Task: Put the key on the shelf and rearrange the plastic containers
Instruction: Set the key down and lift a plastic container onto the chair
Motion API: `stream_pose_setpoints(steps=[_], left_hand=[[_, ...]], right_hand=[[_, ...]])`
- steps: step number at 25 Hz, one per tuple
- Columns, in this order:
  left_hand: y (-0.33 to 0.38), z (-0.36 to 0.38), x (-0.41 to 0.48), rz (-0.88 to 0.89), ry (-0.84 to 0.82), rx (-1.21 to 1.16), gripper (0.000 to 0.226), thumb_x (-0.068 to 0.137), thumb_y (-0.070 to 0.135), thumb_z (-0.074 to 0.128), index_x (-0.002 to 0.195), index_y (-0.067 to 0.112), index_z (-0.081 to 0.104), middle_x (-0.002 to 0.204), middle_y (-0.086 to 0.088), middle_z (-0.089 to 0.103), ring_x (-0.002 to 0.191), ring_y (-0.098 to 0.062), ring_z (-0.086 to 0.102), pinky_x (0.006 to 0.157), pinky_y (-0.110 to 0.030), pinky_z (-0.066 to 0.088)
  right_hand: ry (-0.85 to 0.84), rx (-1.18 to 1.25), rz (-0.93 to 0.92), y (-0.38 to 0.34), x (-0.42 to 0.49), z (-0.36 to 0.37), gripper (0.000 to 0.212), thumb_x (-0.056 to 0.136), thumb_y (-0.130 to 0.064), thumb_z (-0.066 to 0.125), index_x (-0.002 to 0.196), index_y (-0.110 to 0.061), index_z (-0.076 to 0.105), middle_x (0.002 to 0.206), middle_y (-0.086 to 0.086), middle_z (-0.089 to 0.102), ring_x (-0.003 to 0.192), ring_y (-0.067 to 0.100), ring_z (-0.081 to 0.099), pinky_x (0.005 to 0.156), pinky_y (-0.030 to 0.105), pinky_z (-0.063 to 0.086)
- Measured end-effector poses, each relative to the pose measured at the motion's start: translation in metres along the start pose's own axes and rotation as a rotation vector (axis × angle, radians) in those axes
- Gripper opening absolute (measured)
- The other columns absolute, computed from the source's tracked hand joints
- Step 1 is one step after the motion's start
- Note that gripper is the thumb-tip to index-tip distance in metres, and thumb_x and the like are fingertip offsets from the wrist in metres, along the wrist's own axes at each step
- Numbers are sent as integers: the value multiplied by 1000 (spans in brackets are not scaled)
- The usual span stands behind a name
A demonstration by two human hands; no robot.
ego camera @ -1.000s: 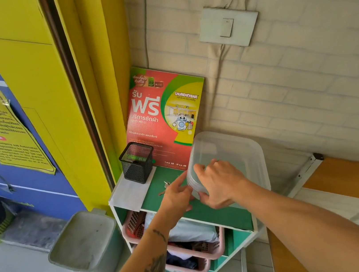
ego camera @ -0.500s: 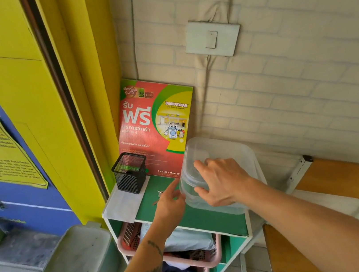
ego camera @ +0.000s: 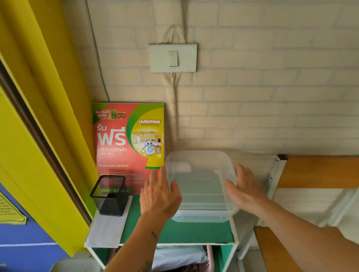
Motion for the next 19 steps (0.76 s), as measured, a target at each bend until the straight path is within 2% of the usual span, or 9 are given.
stream_pose_setpoints(steps=[3,5,9,13,16,19], left_hand=[[13,12,5,-66,-155,13,64,93,44,38,149,17,20,149,-14,37,126,-35,48,101,-49,44],[21,20,5,-101,-169,-15,66,89,41,42,147,16,22,150,-18,32,129,-37,44,103,-51,43],[27,24,0,-149,-98,-73,67,83,41,50,144,20,32,155,-18,26,138,-37,33,110,-50,37],[45,24,-11,-151,50,-129,66,81,41,52,142,21,36,157,-17,23,140,-36,29,111,-48,35],[83,31,-21,-94,126,-158,67,82,40,52,144,21,35,160,-16,16,143,-35,24,114,-46,31],[132,53,-38,-3,146,-142,71,83,42,49,147,20,30,162,-17,9,146,-34,19,116,-43,26]], right_hand=[[-72,166,9,-8,-6,11,76,94,-50,44,155,-25,5,164,4,11,147,28,20,117,49,22],[-58,226,0,-17,-10,15,74,94,-48,46,154,-26,9,163,2,14,146,26,22,114,45,23],[-12,300,-7,-24,-11,8,63,100,-39,40,155,-22,14,164,5,14,147,26,19,115,43,20],[70,295,-84,-23,-14,-14,59,101,-37,39,155,-22,17,164,5,14,148,24,18,117,42,20],[174,220,-122,-4,-20,-43,61,99,-37,41,154,-24,18,163,4,14,147,24,19,117,45,24],[254,144,-85,41,-33,-70,60,101,-35,38,155,-26,13,165,0,1,150,22,7,120,46,20]])
Point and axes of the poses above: each hand's wrist, its own x-axis towards the middle knuckle, its own z-axis out of the palm, y = z × x, the point moved 1 cm from there along x, towards the middle knuckle
